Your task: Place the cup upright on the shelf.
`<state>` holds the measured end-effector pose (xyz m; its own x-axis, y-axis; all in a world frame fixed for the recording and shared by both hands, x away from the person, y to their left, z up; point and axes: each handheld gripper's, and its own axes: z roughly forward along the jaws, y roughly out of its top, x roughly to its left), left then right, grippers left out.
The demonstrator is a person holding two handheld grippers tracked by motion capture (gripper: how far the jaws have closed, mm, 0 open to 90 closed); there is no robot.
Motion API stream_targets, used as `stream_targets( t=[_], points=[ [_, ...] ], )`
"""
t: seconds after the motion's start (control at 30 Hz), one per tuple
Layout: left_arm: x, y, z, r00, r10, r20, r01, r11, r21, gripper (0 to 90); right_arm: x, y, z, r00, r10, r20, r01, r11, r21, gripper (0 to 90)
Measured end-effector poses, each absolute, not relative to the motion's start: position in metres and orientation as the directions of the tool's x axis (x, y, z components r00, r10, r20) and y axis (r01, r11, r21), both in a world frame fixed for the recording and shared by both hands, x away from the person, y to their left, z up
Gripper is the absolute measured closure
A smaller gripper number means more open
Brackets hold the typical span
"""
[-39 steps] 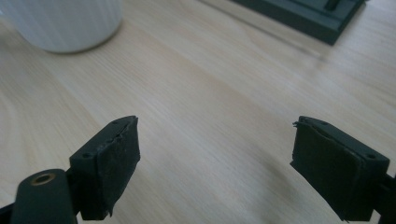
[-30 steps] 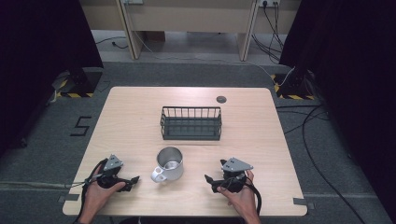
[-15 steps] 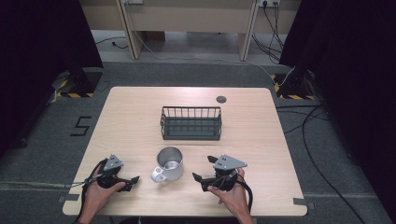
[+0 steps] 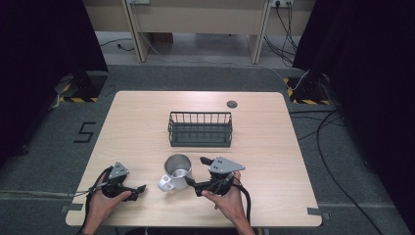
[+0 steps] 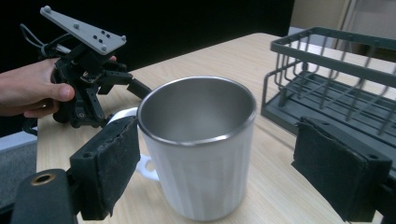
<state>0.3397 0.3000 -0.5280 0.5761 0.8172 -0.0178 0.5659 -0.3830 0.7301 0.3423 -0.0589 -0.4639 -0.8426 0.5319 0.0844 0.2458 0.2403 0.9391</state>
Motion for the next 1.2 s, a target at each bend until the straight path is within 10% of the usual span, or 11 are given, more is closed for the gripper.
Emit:
stream_targets(
  t=[1.2],
  points=[
    [0.339,0.3,-0.528,0.576,0.817,-0.018,0.566,-0.383,0.73,0.0,0.359,-0.017,-0.476,-0.844,0.533,0.063,0.203,0.209,0.957,14.1]
  ],
)
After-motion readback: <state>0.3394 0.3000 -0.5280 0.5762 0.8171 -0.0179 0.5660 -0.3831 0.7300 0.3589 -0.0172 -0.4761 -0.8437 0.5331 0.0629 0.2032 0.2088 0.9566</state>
